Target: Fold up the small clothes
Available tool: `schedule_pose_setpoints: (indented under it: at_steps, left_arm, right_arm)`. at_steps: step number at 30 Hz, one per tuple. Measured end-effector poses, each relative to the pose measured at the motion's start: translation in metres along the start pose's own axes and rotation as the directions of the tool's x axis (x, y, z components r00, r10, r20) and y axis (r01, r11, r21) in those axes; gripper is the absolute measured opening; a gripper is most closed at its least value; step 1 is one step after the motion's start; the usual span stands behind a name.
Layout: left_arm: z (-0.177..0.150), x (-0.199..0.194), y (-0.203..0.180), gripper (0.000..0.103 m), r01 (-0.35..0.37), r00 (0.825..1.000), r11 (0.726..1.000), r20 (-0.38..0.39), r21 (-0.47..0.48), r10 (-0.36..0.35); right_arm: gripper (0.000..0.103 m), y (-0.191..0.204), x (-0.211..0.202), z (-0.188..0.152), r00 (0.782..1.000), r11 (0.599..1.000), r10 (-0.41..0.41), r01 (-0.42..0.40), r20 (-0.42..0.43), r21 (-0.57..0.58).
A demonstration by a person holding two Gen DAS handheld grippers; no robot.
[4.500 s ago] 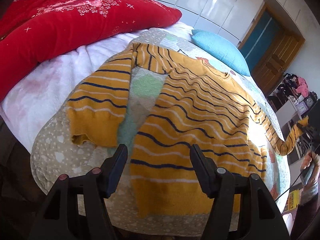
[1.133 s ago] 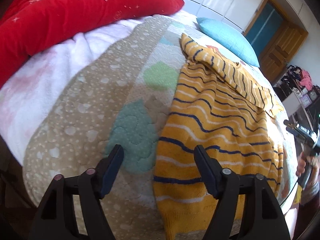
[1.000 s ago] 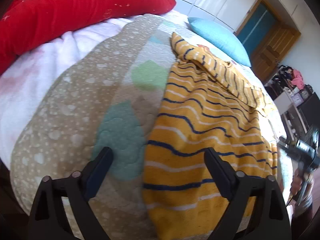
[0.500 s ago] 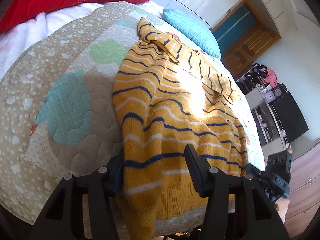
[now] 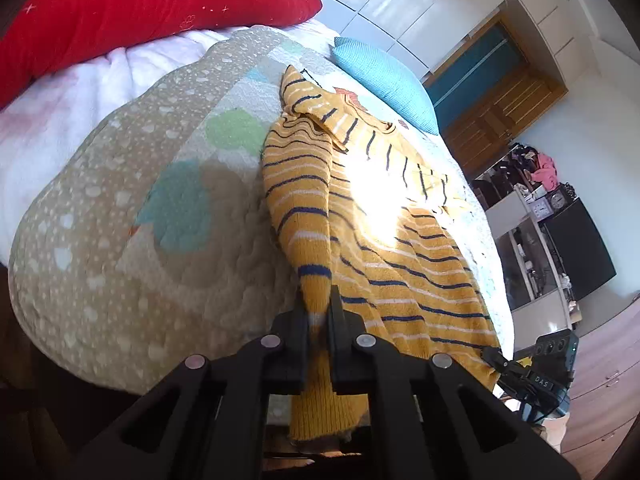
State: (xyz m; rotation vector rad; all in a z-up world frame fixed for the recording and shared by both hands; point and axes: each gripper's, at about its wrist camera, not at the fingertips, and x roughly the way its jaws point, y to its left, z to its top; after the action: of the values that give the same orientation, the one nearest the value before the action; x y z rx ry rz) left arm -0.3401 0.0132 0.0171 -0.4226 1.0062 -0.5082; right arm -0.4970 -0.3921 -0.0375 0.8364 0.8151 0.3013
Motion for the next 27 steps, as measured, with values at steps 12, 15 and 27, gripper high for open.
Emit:
schedule_pose_setpoints:
  at_steps: [12, 15, 27]
  left_arm:
    - [-0.031, 0.003, 0.022, 0.006, -0.059, 0.998, 0.997, -0.034, -0.052, 0.058]
    - [-0.035, 0.011, 0.023, 0.009, -0.117, 0.992, 0.992, -0.055, -0.042, 0.115]
    - [-0.05, 0.004, 0.02, 0.086, -0.209, 0.978, 0.977, 0.016, 0.045, 0.208]
  right_arm:
    - [0.008, -0.024, 0.013, -0.03, 0.996, 0.995, -0.005, 0.013, -0.09, 0.096]
    - [0.012, -0.021, 0.02, -0.032, 0.992, 0.997, -0.054, 0.061, -0.114, 0.057]
    - [0.058, -0.044, 0.004, -0.049, 0.986, 0.991, -0.109, 0.118, -0.128, 0.063]
